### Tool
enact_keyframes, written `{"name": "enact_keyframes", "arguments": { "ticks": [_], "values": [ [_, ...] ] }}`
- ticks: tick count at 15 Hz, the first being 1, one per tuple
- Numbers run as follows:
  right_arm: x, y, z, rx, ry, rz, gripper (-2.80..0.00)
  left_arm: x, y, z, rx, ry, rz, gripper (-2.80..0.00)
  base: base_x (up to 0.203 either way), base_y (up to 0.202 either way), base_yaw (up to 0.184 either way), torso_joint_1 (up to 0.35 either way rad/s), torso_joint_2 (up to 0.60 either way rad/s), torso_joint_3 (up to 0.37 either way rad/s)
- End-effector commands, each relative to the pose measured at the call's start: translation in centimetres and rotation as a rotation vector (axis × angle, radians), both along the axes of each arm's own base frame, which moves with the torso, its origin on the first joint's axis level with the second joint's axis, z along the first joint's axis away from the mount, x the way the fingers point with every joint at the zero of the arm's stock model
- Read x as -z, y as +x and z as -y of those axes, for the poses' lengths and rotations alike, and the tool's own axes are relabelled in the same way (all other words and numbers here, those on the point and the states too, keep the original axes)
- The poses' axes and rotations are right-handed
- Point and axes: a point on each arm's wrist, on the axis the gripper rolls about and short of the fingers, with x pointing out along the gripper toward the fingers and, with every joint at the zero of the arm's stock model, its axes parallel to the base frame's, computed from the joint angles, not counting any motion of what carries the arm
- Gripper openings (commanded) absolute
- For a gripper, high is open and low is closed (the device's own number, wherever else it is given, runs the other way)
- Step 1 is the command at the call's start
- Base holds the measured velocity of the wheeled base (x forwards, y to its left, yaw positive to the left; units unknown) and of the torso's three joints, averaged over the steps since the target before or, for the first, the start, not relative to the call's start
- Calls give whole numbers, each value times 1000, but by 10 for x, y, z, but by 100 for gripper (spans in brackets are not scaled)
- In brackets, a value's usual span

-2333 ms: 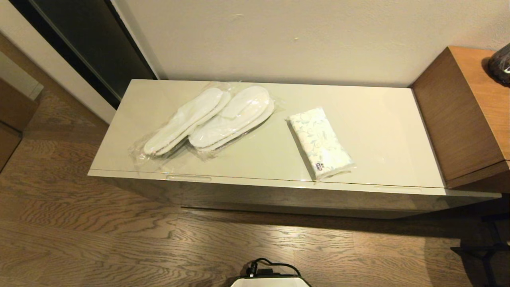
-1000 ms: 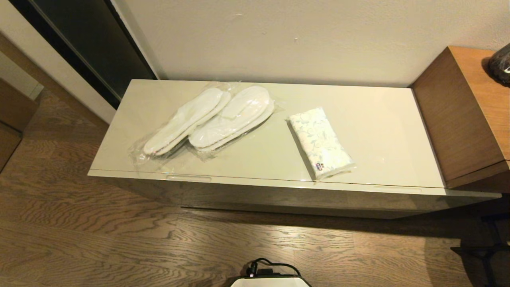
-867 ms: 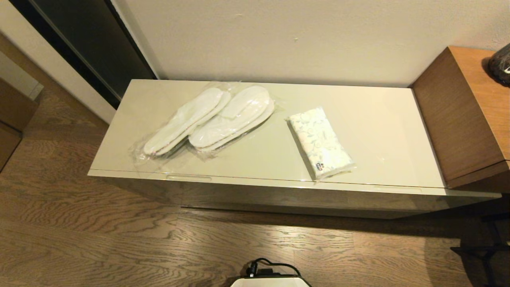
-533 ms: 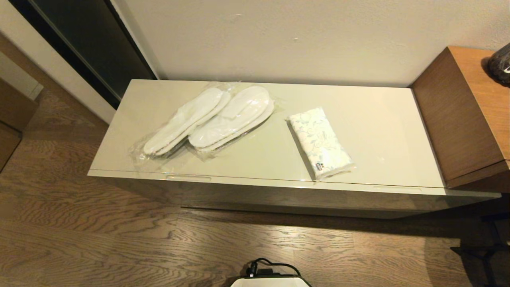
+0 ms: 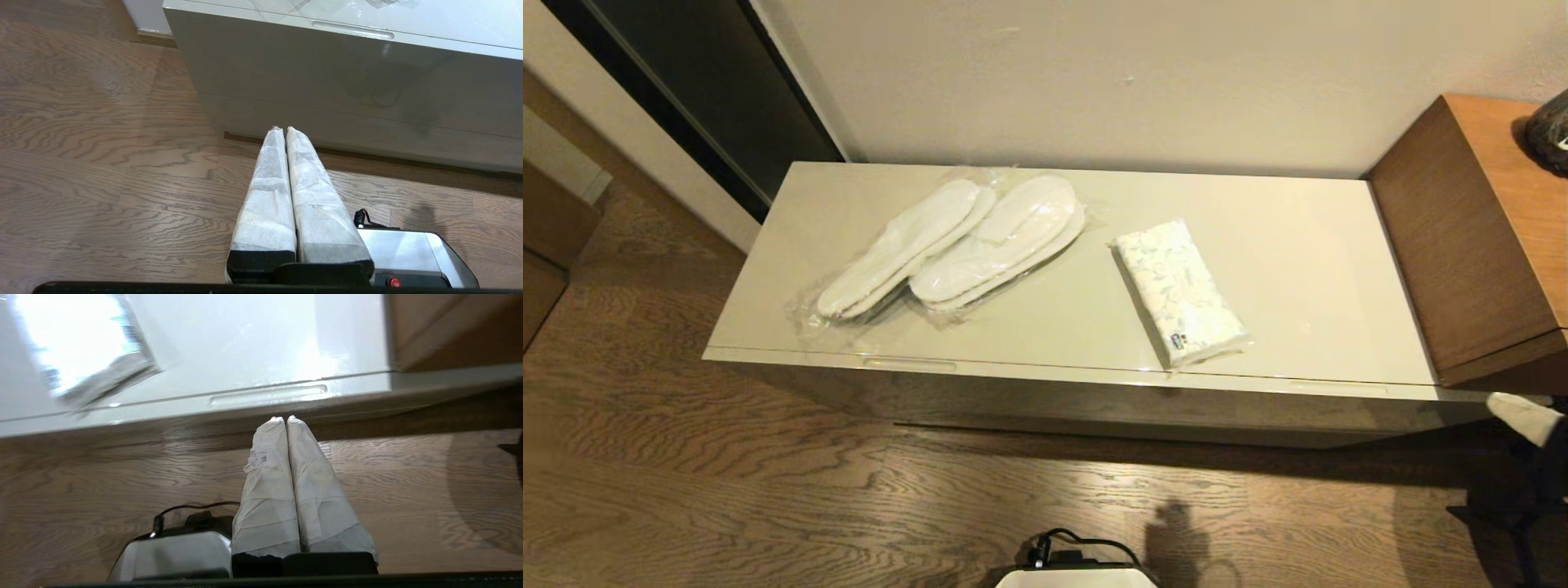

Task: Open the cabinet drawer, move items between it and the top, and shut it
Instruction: Open the drawer

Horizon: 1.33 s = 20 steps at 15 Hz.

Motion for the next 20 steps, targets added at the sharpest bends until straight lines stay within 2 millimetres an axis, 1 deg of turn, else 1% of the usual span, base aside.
{"name": "enact_keyframes", "arguments": {
  "ticks": [1, 2, 4, 5, 6, 7, 8, 9, 10, 17, 20],
  "values": [
    [39, 60, -1, -2, 3, -74, -280, 0, 0, 0, -1, -1, -1, -280, 0, 0, 0, 0, 0, 0],
    [54, 73, -2, 0, 5, -66, -280, 0, 0, 0, -1, -1, -1, -280, 0, 0, 0, 0, 0, 0],
    [85, 89, -4, 24, 9, -82, -280, 0, 0, 0, -1, -1, -1, -280, 0, 0, 0, 0, 0, 0],
    [92, 94, -5, 41, 12, -56, -280, 0, 0, 0, -1, -1, -1, -280, 0, 0, 0, 0, 0, 0],
    [92, 98, -7, 53, 27, -19, -280, 0, 0, 0, -1, -1, -1, -280, 0, 0, 0, 0, 0, 0],
    [88, 107, -9, 69, 42, 24, -280, 0, 0, 0, -1, -1, -1, -280, 0, 0, 0, 0, 0, 0],
    [87, 115, -11, 100, 48, 43, -280, 0, 0, 0, -1, -1, -1, -280, 0, 0, 0, 0, 0, 0],
    [89, 117, -12, 110, 53, 41, -280, 0, 0, 0, -1, -1, -1, -280, 0, 0, 0, 0, 0, 0],
    [95, 119, -13, 113, 57, 20, -280, 0, 0, 0, -1, -1, -1, -280, 0, 0, 0, 0, 0, 0],
    [99, 115, -26, 95, 71, -2, -280, 0, 0, 0, -1, -1, -1, -280, 0, 0, 0, 0, 0, 0],
    [107, 115, -29, 107, 113, -34, -280, 0, 0, 0, -1, -1, -2, -280, 0, 0, 0, 0, 0, 0]
  ]
}}
